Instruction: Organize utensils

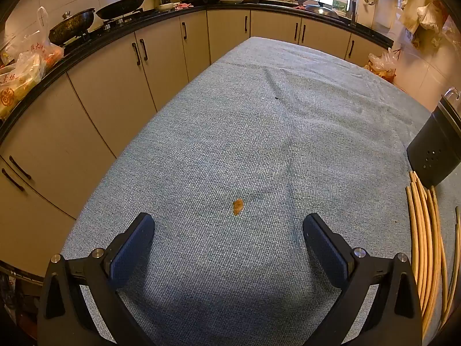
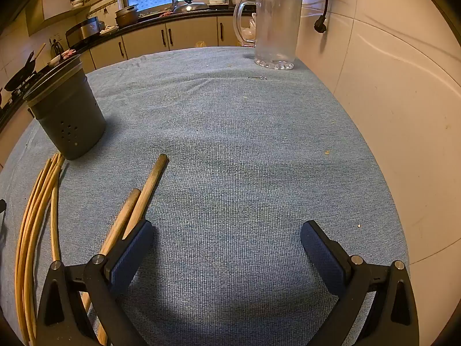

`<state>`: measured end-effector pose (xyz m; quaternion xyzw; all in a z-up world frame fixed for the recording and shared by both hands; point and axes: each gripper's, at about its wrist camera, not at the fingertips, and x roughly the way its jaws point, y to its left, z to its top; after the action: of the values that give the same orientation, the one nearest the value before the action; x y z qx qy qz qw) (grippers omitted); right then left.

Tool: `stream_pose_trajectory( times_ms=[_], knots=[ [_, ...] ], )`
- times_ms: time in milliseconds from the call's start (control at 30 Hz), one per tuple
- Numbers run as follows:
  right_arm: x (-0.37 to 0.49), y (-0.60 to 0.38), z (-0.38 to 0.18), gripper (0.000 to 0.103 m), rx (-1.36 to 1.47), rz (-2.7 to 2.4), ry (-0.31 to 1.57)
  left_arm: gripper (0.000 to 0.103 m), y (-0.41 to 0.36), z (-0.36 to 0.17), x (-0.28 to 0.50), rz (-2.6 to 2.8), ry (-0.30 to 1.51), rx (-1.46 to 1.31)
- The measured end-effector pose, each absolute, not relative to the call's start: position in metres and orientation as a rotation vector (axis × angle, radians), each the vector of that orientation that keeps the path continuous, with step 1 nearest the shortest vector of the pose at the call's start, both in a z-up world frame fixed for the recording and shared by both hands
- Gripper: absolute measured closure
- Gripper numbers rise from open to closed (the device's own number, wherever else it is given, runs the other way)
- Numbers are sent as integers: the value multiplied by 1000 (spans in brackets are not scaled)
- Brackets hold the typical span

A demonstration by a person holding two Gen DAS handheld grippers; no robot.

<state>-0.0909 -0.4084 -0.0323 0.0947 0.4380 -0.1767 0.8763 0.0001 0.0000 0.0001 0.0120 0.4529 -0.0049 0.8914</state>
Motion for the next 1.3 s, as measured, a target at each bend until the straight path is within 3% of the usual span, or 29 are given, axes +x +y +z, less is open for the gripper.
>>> stream_pose_trajectory(
  times_ms=[333, 733, 1300],
  knots=[
    [-92, -408, -32, 0, 195, -361, 921, 0, 0, 3, -10, 2, 939, 34],
    [-107, -406, -29, 3, 179, -359, 930, 0, -11, 74, -106, 20, 718, 61],
    [-228, -368, 89, 4, 189, -541, 617, 0, -32, 129, -187, -97, 552, 90]
  ],
)
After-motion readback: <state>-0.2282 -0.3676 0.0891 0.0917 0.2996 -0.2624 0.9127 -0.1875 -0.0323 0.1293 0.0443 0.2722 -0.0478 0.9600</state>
